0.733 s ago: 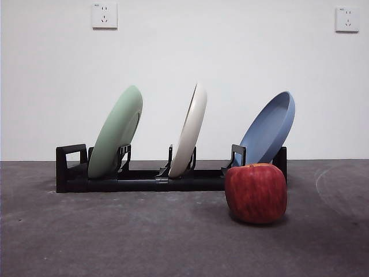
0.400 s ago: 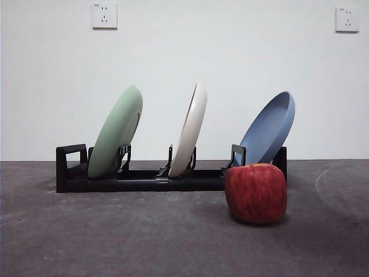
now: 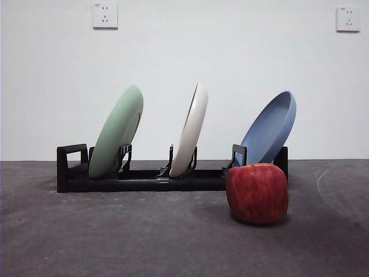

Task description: Take the green plate from the plate rack,put the plate on the table,take the apple from the table,put the apple in the plate

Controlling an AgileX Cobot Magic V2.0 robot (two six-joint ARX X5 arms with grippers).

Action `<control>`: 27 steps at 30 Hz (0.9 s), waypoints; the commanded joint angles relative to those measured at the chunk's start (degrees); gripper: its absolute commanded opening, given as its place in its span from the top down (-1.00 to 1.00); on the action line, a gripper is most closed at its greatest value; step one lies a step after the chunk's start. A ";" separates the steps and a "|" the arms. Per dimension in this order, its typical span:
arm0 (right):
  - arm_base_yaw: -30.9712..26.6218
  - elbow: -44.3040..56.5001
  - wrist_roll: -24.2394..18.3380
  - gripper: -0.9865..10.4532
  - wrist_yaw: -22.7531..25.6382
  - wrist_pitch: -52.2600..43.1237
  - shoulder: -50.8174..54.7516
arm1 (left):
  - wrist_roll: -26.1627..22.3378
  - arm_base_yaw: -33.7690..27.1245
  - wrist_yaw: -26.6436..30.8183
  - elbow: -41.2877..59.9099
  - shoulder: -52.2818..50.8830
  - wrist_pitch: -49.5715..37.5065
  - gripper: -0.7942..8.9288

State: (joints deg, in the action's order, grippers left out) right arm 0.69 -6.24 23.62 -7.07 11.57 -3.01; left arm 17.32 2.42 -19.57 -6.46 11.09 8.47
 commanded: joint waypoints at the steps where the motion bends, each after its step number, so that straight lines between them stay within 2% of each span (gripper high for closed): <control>1: 0.02 -5.05 1.97 0.84 -2.86 -0.79 -3.06 | 2.19 -0.09 -3.78 -4.39 1.20 0.31 0.85; 5: 0.02 -13.20 1.03 0.84 -6.27 -0.79 -9.97 | 2.16 -0.09 -4.50 -12.09 4.66 2.84 0.85; 9: 0.04 -22.14 0.00 0.84 -12.39 -0.76 -17.49 | 2.14 -0.07 -5.35 -20.70 9.22 5.03 0.85; 14: 0.04 -33.62 0.33 0.83 -21.49 0.17 -27.12 | 2.14 -0.09 -11.32 -33.42 16.81 9.77 0.85; 19: 0.09 -45.33 0.35 0.83 -29.14 6.40 -36.28 | 1.99 -0.07 -18.14 -47.74 25.59 17.90 0.85; 23: 0.63 -53.02 -1.55 0.81 -37.38 11.93 -42.64 | -0.98 -0.07 -22.03 -58.42 32.59 24.26 0.84; 25: 2.21 -56.52 -3.85 0.72 -38.51 15.65 -45.81 | -3.30 -0.07 -22.45 -63.87 36.46 28.48 0.83; 27: 4.00 -59.17 -5.95 0.52 -37.90 19.06 -48.09 | -5.31 0.15 -22.43 -68.04 39.69 32.17 0.67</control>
State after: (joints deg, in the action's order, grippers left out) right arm 4.29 -64.95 20.32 -44.91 30.13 -50.74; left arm 15.16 2.44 -41.63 -73.32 49.63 39.51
